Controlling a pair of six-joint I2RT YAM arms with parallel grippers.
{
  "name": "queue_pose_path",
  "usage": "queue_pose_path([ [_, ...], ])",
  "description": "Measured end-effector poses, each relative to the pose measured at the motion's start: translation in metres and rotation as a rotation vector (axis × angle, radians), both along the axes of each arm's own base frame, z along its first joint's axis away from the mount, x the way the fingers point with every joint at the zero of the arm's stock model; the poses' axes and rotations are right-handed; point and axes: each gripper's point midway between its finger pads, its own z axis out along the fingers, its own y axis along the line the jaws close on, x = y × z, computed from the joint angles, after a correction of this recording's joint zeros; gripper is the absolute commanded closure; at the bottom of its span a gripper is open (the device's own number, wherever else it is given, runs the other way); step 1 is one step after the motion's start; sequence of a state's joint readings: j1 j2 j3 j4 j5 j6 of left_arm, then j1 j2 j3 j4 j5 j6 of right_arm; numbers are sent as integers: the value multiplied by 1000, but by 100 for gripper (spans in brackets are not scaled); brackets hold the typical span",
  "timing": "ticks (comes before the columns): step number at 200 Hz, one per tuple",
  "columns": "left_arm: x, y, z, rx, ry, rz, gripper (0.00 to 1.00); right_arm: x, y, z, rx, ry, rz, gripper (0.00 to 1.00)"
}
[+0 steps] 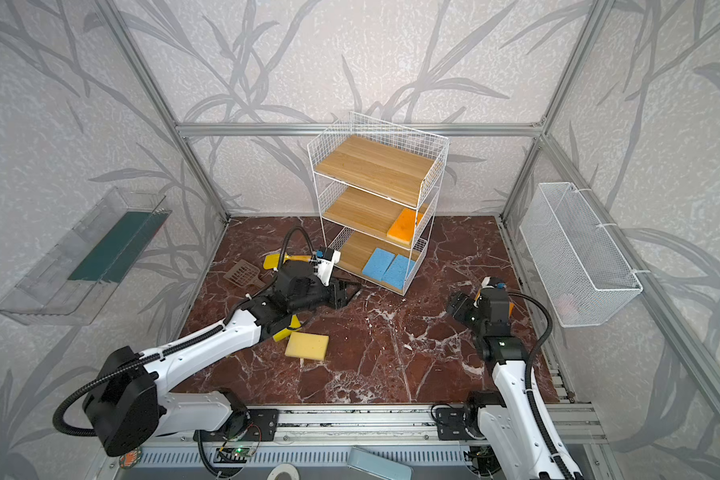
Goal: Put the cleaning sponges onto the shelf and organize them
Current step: 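Withdraw the left gripper from the shelf while the right gripper reaches the second orange sponge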
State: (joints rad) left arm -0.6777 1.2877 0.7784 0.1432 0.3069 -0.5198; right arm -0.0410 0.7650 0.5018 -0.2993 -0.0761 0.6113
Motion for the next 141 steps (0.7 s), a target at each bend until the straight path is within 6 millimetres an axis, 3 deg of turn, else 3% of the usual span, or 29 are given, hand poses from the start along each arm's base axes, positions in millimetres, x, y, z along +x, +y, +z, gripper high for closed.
queue_pose_path([
  [32,-17,7,-39,4,77,11,48,8,-26,-15,-71,81,-111,19],
  [67,-27,13,-64,-6,112,27,48,26,-52,-31,-125,188,-181,19],
  [108,-29,15,-70,-28,107,38,48,30,-69,-61,-170,301,-205,23],
  [141,-30,16,-70,-66,97,46,49,57,-73,-57,-206,327,-171,31],
])
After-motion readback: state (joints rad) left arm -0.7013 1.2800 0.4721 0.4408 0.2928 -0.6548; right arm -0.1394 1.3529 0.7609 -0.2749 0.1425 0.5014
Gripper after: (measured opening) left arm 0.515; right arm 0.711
